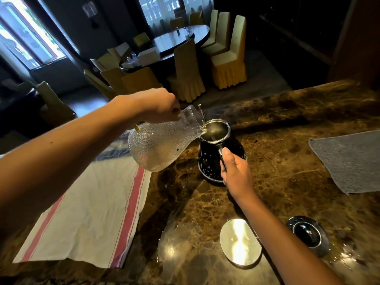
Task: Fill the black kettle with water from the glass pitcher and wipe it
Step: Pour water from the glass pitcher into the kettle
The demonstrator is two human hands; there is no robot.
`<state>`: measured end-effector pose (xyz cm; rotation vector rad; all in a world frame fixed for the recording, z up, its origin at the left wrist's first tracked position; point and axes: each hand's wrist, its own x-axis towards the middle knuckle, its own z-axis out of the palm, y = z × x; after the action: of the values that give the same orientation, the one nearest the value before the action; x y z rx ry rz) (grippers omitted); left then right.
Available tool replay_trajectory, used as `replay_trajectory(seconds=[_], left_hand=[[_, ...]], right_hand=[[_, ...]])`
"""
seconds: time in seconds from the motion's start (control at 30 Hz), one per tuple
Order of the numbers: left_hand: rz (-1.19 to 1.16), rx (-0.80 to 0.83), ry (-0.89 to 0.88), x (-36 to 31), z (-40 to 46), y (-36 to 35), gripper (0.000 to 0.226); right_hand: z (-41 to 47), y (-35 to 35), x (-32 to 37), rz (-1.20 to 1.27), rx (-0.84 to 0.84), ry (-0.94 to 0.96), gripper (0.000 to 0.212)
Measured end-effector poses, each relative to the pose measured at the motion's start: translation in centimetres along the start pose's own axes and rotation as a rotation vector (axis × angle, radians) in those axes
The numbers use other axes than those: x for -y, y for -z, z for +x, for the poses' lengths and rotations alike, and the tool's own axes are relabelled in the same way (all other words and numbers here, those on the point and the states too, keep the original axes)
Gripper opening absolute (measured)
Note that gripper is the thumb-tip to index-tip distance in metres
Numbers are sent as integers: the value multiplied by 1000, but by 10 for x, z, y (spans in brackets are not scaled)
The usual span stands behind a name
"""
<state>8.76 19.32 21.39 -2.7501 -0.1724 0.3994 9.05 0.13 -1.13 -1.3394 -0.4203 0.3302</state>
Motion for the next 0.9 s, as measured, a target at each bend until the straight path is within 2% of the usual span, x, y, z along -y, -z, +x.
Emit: replay_trajectory(seconds=[0.13, 0.27, 0.4, 0.57, 0.67, 0.8, 0.9], left_hand=[[-107, -79, 38, 11, 0, -16, 47], [-312, -144, 136, 24, -11, -27, 49], [-634, -278, 296, 38, -29, -54, 48], [-1090, -412, 536, 47, -43, -107, 40], [-1413, -469, 628, 42, -53, -137, 52], [-1606, -529, 704, 26, -67, -168, 66], [-1606, -589, 747, 18, -72, -181, 72]], right_hand=[[0, -1, 1, 14, 5, -23, 55], [3, 0, -3, 5, -25, -102, 38], [0, -3, 4, 5, -30, -77, 50], [-2, -4, 5, 35, -29, -83, 48], [-1, -4, 3, 14, -16, -77, 53], [-1, -3, 1, -13, -27, -74, 60], [0, -3, 1, -42, -31, -57, 76]])
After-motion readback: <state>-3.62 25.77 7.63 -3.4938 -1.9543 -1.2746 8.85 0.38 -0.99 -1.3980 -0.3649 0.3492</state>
